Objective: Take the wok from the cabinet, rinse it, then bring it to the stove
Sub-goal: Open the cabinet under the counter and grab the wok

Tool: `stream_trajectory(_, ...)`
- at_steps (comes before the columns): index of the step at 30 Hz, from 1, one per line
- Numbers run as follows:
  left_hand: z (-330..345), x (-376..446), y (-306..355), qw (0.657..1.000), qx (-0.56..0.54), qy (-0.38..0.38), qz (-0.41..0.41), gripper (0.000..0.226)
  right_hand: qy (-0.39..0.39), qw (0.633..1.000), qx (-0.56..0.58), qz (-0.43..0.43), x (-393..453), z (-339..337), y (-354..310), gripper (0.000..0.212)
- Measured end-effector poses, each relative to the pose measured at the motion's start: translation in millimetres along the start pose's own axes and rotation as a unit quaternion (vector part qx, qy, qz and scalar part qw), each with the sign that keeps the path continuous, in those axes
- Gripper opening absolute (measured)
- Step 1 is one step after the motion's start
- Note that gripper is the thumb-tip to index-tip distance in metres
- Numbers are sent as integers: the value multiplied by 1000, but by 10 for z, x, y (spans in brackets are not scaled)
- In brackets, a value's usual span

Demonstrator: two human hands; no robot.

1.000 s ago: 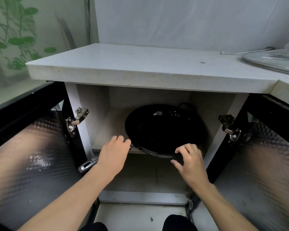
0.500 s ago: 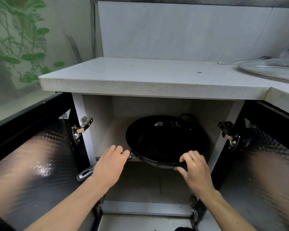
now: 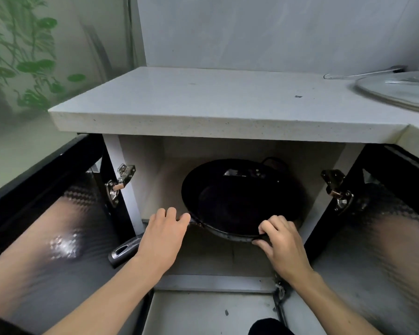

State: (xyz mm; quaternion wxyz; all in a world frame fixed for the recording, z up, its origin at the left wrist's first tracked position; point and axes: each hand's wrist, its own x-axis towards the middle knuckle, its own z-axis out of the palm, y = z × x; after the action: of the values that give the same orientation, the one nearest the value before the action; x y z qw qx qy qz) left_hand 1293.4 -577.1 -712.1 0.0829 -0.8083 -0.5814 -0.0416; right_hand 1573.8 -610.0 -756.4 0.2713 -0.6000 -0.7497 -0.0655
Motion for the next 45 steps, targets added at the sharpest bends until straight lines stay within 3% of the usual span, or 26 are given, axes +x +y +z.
stream_trajectory(7,-691,-324,28,997,-1,-78,-27,69,-144,989,-24,38,112,-787,-388,47)
stream_trajectory(17,-2245,-804,39,975,-12,-218,-29,48,-307,952,-5,9,195,-2103,-915,33)
stream_trajectory(23,-3164,-1065,51,964,-36,-263,-6,45,-381,923,16,51,159,-2979,-1300,34)
stream_trajectory(28,-3808,-1303,-40,957,-33,-287,15,46,-393,917,26,69,191,-3649,-1621,34)
stream_trajectory(35,-4257,-1466,-132,965,-55,-254,38,40,-368,926,19,80,176,-4174,-1906,35)
stream_trajectory(45,-4783,-1731,-268,986,-58,-148,44,29,-278,960,32,24,148,-4934,-2217,39)
